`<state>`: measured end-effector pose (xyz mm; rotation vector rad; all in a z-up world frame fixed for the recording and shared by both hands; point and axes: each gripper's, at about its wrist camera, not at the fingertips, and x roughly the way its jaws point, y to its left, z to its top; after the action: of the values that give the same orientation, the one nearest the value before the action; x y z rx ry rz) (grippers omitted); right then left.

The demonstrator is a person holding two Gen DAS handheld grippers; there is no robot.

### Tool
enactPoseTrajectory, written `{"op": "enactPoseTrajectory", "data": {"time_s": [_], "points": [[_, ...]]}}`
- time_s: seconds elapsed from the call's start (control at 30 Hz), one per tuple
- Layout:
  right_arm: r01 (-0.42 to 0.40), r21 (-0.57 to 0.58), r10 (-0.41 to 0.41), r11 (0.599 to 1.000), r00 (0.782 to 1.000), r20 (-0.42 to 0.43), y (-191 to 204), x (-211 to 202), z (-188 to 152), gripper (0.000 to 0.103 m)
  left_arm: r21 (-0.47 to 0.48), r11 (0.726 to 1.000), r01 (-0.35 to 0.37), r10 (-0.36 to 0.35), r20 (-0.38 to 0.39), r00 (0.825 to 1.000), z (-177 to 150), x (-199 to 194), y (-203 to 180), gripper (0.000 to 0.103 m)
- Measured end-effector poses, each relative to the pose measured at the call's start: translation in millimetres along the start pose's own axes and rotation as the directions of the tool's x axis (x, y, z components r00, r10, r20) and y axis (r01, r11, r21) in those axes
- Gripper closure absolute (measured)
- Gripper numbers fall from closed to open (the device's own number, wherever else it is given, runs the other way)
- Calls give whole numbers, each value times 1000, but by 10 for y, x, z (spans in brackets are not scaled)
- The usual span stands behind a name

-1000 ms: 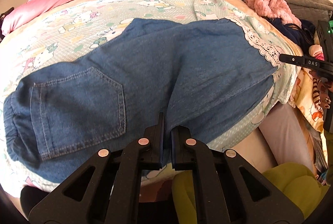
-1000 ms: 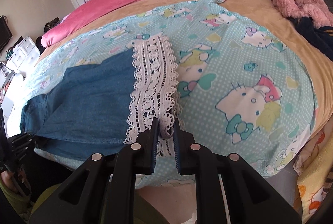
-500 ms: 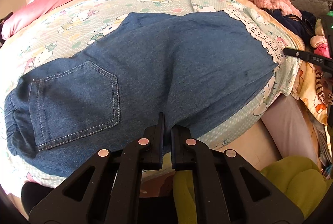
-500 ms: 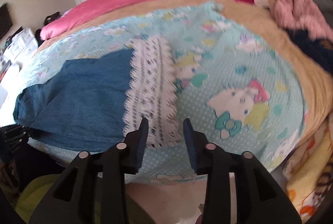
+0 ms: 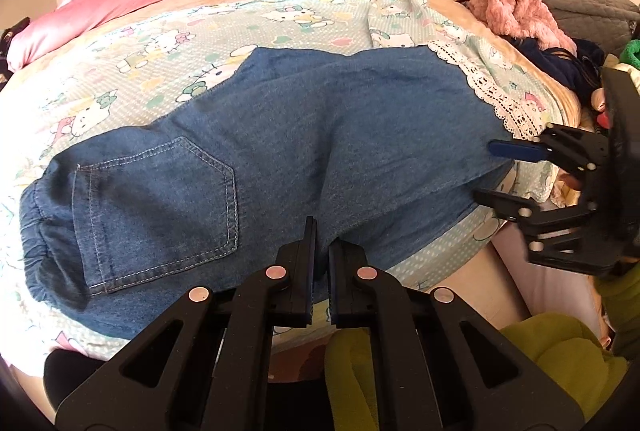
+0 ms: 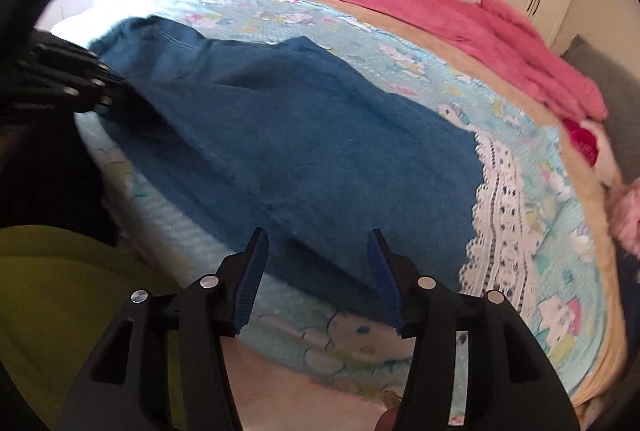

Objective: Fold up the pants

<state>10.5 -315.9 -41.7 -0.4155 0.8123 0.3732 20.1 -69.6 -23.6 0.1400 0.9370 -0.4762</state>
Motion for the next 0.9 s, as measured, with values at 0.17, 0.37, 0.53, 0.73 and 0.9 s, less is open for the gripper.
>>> {"op": "enactPoseTrajectory", "data": {"time_s": [0.17,0.37,0.53,0.73,0.9], "points": [[-80,56,81,995,997,-10,-143,13,6,96,5,1000,12,-12,-12,1000,-26,22,0,103],[-182,61,184,981,983,-20,-199,-103,-115,97,0,999,36,-35,-57,998,-128,124,24,102],[-205,87,212,975,974,-75,-199,3,-181,87,-25,998,51,-53,-99,994,-182,191,89,97],[-234,173,236,957,972,10,-511,-301,-178,61,-91,994,53,-55,-18,998,-222,-208,330,59],[-173,321,162,931,985,63,-927,-348,-107,55,-213,965,-152,164,41,986,-111,-426,786,36]]}}
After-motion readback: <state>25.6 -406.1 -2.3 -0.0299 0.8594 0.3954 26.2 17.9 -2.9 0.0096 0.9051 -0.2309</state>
